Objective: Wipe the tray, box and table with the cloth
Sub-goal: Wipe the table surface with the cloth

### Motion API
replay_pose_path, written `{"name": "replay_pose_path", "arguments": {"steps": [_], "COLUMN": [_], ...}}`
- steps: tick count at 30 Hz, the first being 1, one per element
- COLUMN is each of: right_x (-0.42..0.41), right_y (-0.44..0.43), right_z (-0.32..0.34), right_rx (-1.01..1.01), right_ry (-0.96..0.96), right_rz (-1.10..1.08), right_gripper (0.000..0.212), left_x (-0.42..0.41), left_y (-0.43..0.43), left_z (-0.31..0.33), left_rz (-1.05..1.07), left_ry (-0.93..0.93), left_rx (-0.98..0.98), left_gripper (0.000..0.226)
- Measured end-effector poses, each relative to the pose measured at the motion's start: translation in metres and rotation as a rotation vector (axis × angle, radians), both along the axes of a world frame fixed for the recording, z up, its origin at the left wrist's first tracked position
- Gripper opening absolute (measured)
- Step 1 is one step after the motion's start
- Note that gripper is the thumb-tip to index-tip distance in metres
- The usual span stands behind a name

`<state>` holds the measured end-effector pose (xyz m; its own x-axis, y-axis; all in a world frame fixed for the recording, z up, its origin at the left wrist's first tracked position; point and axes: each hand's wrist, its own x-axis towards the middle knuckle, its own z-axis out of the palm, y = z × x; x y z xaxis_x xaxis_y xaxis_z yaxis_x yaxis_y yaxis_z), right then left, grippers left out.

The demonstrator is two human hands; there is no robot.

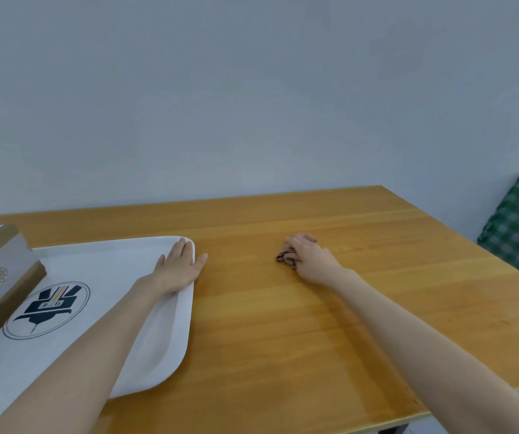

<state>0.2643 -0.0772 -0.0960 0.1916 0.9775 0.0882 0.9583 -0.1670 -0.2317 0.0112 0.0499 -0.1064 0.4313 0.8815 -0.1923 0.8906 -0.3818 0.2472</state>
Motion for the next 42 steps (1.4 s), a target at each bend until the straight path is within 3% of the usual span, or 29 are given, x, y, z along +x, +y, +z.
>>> {"name": "replay_pose_path", "arguments": {"steps": [5, 10, 19, 23, 26, 31, 42], "right_x": [-0.066, -0.101, -0.106, -0.11, -0.109, -0.092, 0.068], "right_y": [0.027, 0.05, 0.081, 0.098, 0.105, 0.101, 0.034], "right_z": [-0.002, -0.015, -0.014, -0.011, -0.01, -0.007, 0.0], "right_rx": [0.043, 0.057, 0.065, 0.058, 0.043, 0.033, 0.06], "right_ry": [-0.031, -0.031, 0.018, 0.039, 0.032, 0.106, 0.159], "right_rz": [0.166, 0.28, 0.29, 0.274, 0.271, 0.278, -0.137], "right_gripper": [0.038, 0.039, 0.03, 0.024, 0.024, 0.031, 0.035], "left_x": [-0.003, -0.005, 0.002, 0.008, 0.015, 0.022, 0.022], "left_y": [0.008, 0.006, 0.02, 0.019, 0.019, 0.018, 0.013], "left_z": [0.0, 0.008, 0.005, 0.004, 0.009, 0.012, 0.015], "left_rz": [-0.018, -0.073, -0.059, -0.027, -0.039, -0.033, -0.009], "left_ry": [-0.034, -0.147, -0.223, -0.19, -0.031, 0.176, 0.137], "left_rx": [0.045, 0.176, 0.486, 0.554, 0.582, 0.593, 0.608], "left_gripper": [0.062, 0.044, 0.026, 0.022, 0.018, 0.015, 0.019]}}
